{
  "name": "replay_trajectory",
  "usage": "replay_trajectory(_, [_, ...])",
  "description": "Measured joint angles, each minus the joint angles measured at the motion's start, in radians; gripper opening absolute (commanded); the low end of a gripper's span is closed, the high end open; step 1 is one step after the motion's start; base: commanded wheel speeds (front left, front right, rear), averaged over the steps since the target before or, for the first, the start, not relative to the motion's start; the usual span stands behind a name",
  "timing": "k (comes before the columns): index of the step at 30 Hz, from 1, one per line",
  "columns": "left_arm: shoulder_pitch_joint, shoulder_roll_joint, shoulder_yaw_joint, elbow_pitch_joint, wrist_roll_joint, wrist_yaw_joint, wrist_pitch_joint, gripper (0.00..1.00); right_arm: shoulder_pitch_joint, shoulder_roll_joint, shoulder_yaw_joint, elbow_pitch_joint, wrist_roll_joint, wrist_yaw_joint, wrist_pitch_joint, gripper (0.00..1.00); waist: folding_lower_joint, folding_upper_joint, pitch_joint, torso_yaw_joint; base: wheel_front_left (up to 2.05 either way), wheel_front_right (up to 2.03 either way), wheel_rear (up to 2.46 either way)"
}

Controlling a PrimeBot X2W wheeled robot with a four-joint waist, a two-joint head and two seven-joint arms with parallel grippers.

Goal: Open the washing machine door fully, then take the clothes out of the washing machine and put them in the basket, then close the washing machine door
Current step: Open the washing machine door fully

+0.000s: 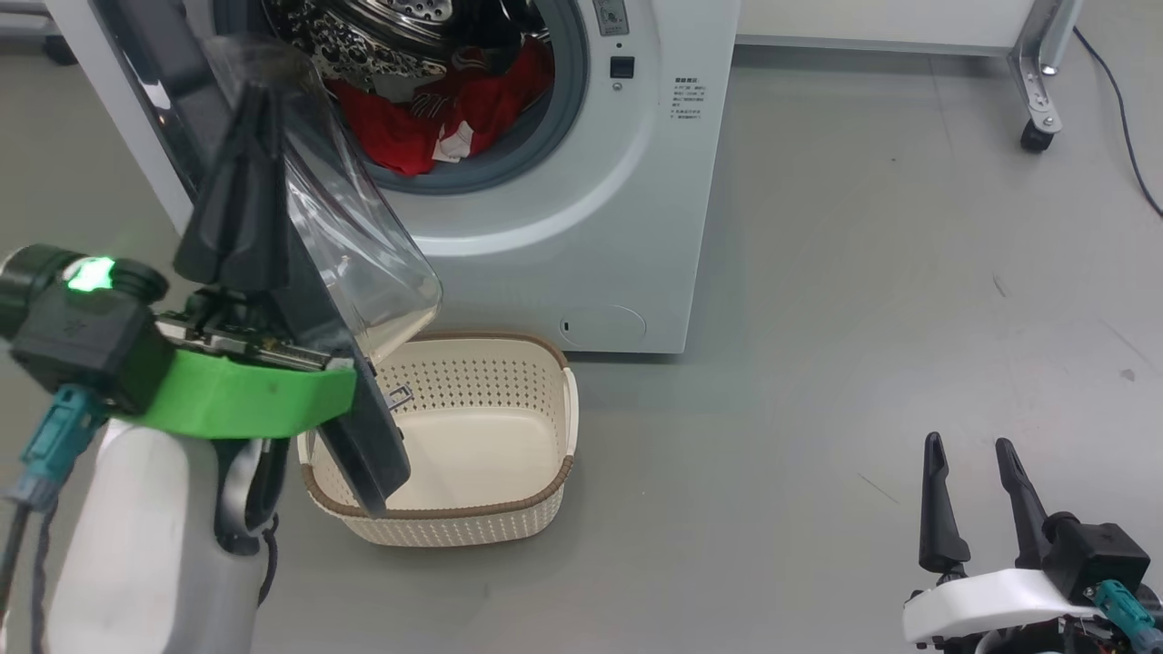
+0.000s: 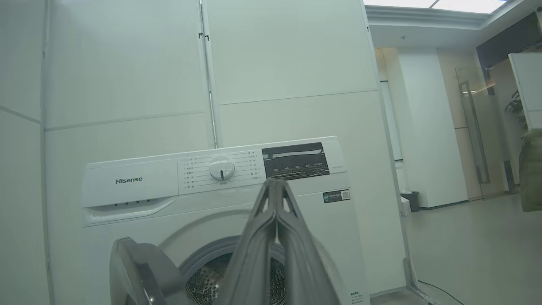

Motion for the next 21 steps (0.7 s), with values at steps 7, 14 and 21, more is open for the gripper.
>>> replay_trajectory(7, [0.024,-0.014,-0.084,0.046,-0.029,0.000,0.082,0.00,-0.001,0.006,-0.004,0.006,-0.003,0.000,0.000,1.00,0.0000,0.0000,0.000,-0.026,0.00,0.00,0.00])
replay_trajectory(14, [0.097,-0.038,-0.142,0.119,-0.095,0.000,0.174,0.00,-0.001,0.011,-0.022,0.008,-0.003,0.001,0.000,1.00,0.0000,0.0000,0.003,-0.043,0.00,0.00,0.00])
replay_trajectory(21, [0.144,-0.043,-0.161,0.174,-0.132,0.000,0.232,0.00,-0.001,0.016,-0.032,0.009,-0.003,0.009,0.000,1.00,0.0000,0.0000,0.008,-0.051,0.00,0.00,0.00])
